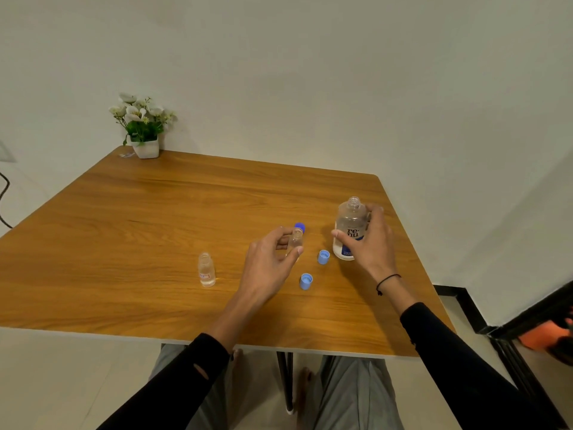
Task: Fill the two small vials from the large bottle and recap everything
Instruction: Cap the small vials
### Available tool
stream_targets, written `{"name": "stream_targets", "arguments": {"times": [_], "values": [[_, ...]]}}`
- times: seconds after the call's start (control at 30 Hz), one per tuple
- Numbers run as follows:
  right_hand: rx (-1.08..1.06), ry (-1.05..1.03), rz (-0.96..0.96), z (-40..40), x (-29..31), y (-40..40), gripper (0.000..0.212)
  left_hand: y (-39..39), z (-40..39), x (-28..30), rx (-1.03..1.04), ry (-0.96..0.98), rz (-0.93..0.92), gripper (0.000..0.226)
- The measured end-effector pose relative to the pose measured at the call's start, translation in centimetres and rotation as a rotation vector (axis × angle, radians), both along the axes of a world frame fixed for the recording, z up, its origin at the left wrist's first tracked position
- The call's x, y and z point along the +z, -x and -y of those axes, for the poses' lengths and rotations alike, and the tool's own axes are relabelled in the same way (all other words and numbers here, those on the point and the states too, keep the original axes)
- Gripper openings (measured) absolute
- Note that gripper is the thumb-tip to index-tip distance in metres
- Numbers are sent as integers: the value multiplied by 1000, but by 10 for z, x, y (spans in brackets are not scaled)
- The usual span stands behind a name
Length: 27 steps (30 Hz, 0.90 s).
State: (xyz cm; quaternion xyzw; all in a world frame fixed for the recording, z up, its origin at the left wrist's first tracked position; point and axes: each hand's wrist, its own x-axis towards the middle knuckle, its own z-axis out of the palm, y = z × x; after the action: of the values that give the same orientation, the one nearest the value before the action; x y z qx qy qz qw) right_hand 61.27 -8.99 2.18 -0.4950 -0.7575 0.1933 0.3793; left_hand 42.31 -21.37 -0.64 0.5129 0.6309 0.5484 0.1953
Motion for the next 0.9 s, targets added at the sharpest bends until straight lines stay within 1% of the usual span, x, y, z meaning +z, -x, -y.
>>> {"name": "stream_targets", "arguments": {"times": [0.13, 0.2, 0.27, 0.33, 0.37, 0.4, 0.43, 0.47, 0.5, 0.53, 0.6, 0.63, 0.67, 0.7, 0.73, 0.8, 0.87, 0.9], "values": [[-53, 82, -95, -7, -2, 3, 79, 5, -2, -10, -7, 40, -3, 34], [-43, 113, -130, -9, -6, 2, 81, 8, -4, -16, -3, 67, -11, 34], [-29, 143, -174, -7, -9, 3, 89, 10, -6, -20, -5, 79, -22, 34], [-102, 145, -210, 0, -13, 2, 96, 12, -7, -22, -14, 76, -35, 34], [-171, 86, -215, 8, -15, 1, 90, 13, -7, -23, -21, 78, -40, 34], [-224, -27, -219, 18, -16, 0, 76, 14, -7, -24, -25, 81, -41, 35], [-230, -168, -217, 30, -15, -1, 55, 14, -7, -24, -28, 82, -42, 35], [-167, -300, -183, 41, -14, -1, 33, 15, -6, -25, -30, 82, -42, 36], [-51, -385, -96, 50, -12, -1, 19, 15, -6, -25, -31, 84, -45, 37], [80, -413, 52, 57, -10, 1, 19, 16, -6, -26, -32, 86, -47, 37], [274, -353, 492, 61, -7, 10, 34, 16, -6, -27, -31, 83, -46, 37], [319, -321, 698, 58, -4, 15, 39, 16, -7, -28, -33, 79, -44, 37], [343, -311, 857, 55, -2, 19, 40, 16, -7, -28, -35, 75, -44, 37], [358, -316, 964, 52, -1, 24, 38, 16, -7, -29, -35, 73, -49, 37], [369, -318, 1029, 50, -1, 28, 35, 16, -7, -29, -35, 75, -54, 38], [384, -305, 1087, 46, -1, 33, 32, 16, -7, -29, -36, 85, -59, 38], [383, -278, 1079, 46, 0, 34, 31, 17, -8, -30, -40, 86, -56, 37], [374, -257, 1032, 46, 1, 33, 31, 18, -9, -31, -41, 84, -56, 36]]}}
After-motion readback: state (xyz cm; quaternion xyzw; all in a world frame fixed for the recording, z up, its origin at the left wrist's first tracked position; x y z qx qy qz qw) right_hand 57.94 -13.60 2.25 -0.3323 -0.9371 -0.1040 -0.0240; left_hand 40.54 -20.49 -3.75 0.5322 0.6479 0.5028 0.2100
